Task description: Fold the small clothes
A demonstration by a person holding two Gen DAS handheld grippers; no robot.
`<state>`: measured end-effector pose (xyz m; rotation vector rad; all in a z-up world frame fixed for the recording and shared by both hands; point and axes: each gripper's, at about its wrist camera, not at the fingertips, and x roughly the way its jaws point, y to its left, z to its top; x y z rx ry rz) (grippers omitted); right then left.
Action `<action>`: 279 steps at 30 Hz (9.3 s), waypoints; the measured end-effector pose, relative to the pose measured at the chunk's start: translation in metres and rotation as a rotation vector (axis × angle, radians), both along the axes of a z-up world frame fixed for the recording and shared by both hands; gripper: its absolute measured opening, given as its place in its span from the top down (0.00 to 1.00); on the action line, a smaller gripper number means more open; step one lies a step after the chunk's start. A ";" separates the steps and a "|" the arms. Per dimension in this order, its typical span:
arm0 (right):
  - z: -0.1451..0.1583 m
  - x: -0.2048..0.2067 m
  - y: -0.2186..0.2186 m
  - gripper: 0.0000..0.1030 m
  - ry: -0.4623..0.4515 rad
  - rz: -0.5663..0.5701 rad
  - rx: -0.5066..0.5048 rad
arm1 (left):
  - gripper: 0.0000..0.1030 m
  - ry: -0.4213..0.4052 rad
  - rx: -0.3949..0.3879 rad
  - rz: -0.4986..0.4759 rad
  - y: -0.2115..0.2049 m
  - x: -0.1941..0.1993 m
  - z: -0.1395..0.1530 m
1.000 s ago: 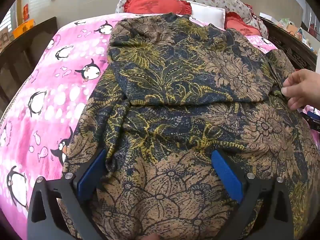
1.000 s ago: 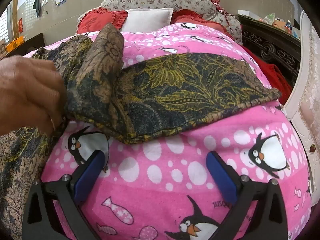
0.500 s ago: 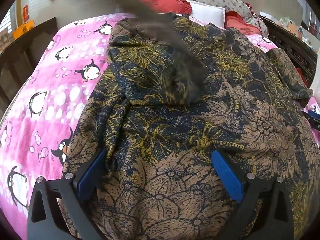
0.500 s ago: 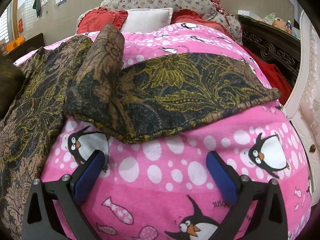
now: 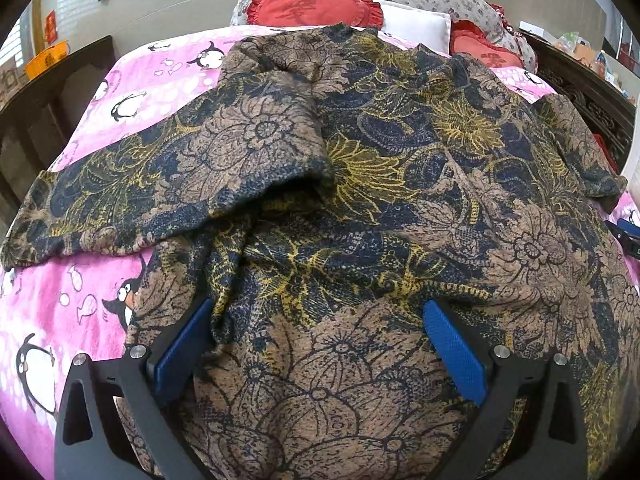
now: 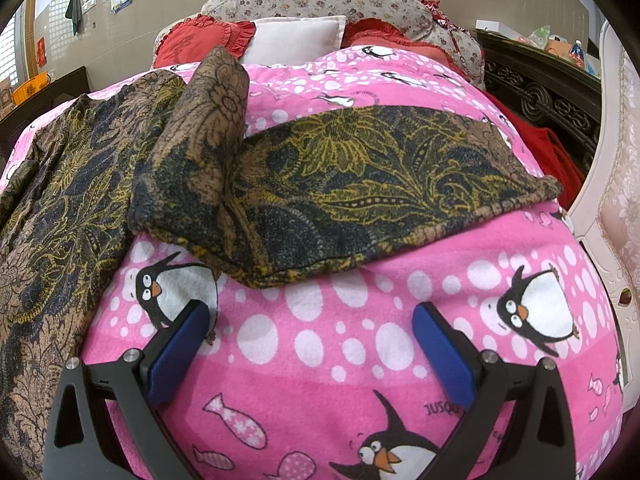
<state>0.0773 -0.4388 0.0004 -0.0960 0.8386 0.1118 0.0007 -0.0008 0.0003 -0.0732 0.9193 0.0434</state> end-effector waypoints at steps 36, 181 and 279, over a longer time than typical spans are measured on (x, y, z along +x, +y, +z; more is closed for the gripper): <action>0.143 -0.106 0.133 0.00 -0.050 -0.024 0.041 | 0.22 -0.012 -0.038 0.015 -0.014 -0.042 0.111; 0.001 -0.056 0.191 0.00 0.078 0.005 -0.028 | 0.16 0.012 -0.030 0.015 0.008 0.006 0.003; 0.055 0.067 0.163 0.96 0.092 0.154 0.410 | 0.81 -0.074 -0.214 -0.166 0.039 -0.010 0.006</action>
